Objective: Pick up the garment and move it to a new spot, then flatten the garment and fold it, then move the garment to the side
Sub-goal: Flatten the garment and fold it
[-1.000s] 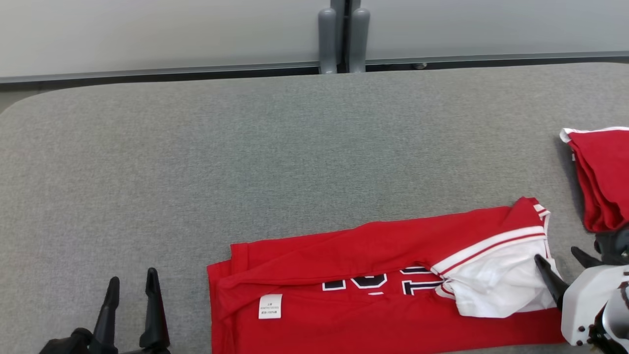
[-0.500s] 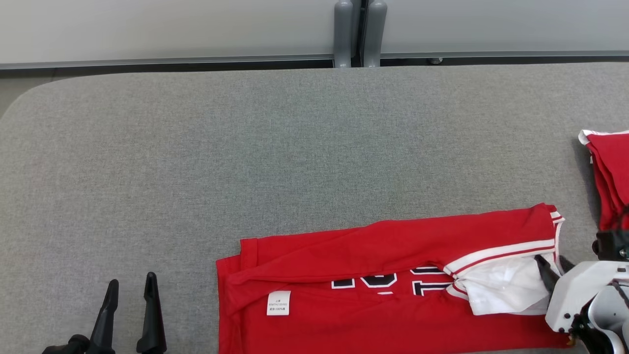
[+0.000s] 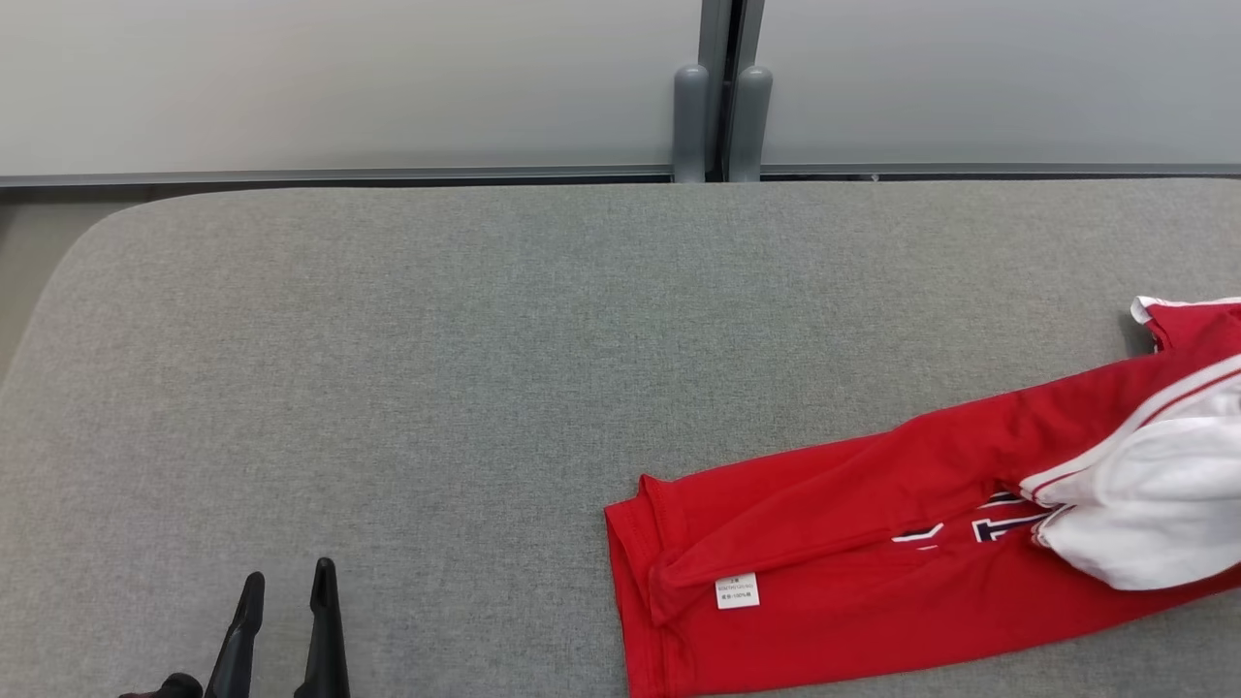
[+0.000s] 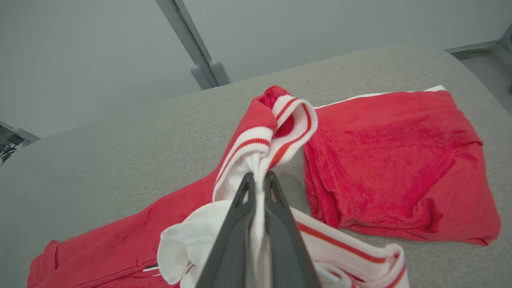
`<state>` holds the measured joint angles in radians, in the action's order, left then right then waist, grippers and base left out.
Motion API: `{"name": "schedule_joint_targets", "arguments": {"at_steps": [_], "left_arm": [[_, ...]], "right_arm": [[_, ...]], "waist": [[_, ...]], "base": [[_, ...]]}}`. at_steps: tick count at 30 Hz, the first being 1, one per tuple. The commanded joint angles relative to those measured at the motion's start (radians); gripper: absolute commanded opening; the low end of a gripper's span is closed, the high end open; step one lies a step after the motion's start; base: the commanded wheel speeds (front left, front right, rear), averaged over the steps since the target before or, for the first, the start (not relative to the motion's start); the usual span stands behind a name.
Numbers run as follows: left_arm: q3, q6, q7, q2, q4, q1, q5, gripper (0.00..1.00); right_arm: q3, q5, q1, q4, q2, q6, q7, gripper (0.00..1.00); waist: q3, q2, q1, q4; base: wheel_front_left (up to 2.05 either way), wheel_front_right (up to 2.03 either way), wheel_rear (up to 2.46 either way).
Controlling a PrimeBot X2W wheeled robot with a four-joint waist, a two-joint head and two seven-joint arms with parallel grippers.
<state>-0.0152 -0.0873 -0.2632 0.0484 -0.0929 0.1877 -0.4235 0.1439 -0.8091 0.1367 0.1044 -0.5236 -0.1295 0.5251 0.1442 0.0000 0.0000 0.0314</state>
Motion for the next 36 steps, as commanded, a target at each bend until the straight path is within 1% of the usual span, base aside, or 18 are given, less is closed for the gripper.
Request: {"name": "schedule_joint_targets", "arguments": {"at_steps": [1,3,5,7,9,12,15,18,20,23,26,27,28,29,30,33,36], "left_arm": [[-0.002,0.003,-0.001,0.005,0.001,0.009,-0.010,1.00],[0.002,0.008,-0.001,0.004,-0.001,0.013,-0.017,1.00],[0.013,0.007,-0.001,0.004,-0.008,0.016,-0.017,1.00],[0.020,0.005,-0.001,0.005,-0.016,0.011,-0.013,1.00],[0.029,0.010,-0.001,0.004,-0.033,-0.001,-0.003,1.00],[0.049,0.011,-0.001,0.004,-0.050,-0.024,0.005,1.00],[0.071,0.015,-0.001,0.004,-0.060,-0.038,0.011,1.00],[0.083,0.015,-0.001,0.004,-0.060,-0.047,0.022,1.00],[0.079,0.018,-0.001,0.005,-0.053,-0.048,0.029,1.00],[0.077,0.019,-0.001,0.004,-0.053,-0.040,0.030,1.00],[0.078,0.019,-0.001,0.004,-0.055,-0.031,0.029,1.00],[0.078,0.020,-0.001,0.004,-0.056,-0.027,0.028,1.00],[0.078,0.020,-0.001,0.004,-0.056,-0.027,0.028,1.00],[0.077,0.021,-0.001,0.004,-0.057,-0.024,0.028,1.00],[0.076,0.023,-0.001,0.004,-0.057,-0.021,0.027,1.00],[0.070,0.026,-0.001,0.004,-0.058,-0.011,0.029,1.00],[0.058,0.028,-0.001,0.004,-0.054,0.005,0.036,1.00]], "right_arm": [[-0.005,-0.020,-0.018,-0.060,0.007,-0.002,0.033,0.00],[-0.035,-0.049,-0.031,-0.157,0.037,-0.002,0.085,0.00],[-0.108,-0.055,-0.044,-0.239,0.081,-0.002,0.138,0.00],[-0.193,-0.043,-0.044,-0.288,0.141,-0.002,0.174,0.00],[-0.284,-0.014,-0.035,-0.300,0.209,-0.002,0.184,0.00],[-0.393,0.033,-0.010,-0.235,0.328,-0.002,0.142,0.00],[-0.475,0.070,0.016,-0.126,0.418,-0.002,0.079,0.00],[-0.531,0.083,0.045,-0.027,0.454,-0.002,0.009,0.00],[-0.560,0.080,0.062,0.029,0.466,-0.002,-0.032,0.00],[-0.593,0.065,0.086,0.096,0.471,-0.002,-0.083,0.00],[-0.631,0.021,0.106,0.137,0.471,-0.002,-0.126,0.00],[-0.643,0.009,0.114,0.147,0.471,-0.002,-0.143,0.16],[-0.643,0.009,0.114,0.147,0.471,-0.002,-0.143,0.16],[-0.653,-0.002,0.120,0.156,0.471,-0.002,-0.159,0.46],[-0.661,-0.012,0.124,0.163,0.470,-0.002,-0.176,1.00],[-0.663,-0.008,0.129,0.165,0.470,-0.002,-0.232,1.00],[-0.635,0.008,0.100,0.122,0.468,-0.002,-0.285,1.00]], "waist": [[-0.007,0.0000,0.0000,0.006],[-0.009,0.0000,0.0000,0.002],[-0.009,0.0000,0.0000,-0.003],[-0.010,0.0000,0.0000,-0.007],[-0.008,0.0000,0.0000,-0.014],[-0.010,0.0000,0.0000,-0.015],[-0.012,0.0000,0.0000,-0.006],[-0.017,0.0000,0.0000,0.014],[-0.020,0.0000,0.0000,0.026],[-0.023,0.0000,0.0000,0.040],[-0.029,0.0000,0.0000,0.046],[-0.032,0.0000,0.0000,0.046],[-0.032,0.0000,0.0000,0.046],[-0.036,0.0000,0.0000,0.044],[-0.040,0.0000,0.0000,0.041],[-0.056,0.0000,0.0000,0.028],[-0.079,0.0000,0.0000,0.014]], "base": [[0.00,0.00,0.00],[0.00,0.00,0.00],[0.00,0.00,0.00],[0.00,0.00,0.00],[0.00,0.00,0.00],[0.00,0.00,0.00],[0.00,0.00,0.00],[0.00,0.00,0.00],[0.00,0.00,0.00],[0.00,0.00,0.00],[0.00,0.00,0.00],[0.00,0.00,0.00],[0.00,0.00,0.00],[0.00,0.00,0.00],[0.00,0.00,0.00],[0.00,0.00,0.00],[0.00,0.00,0.00]]}}
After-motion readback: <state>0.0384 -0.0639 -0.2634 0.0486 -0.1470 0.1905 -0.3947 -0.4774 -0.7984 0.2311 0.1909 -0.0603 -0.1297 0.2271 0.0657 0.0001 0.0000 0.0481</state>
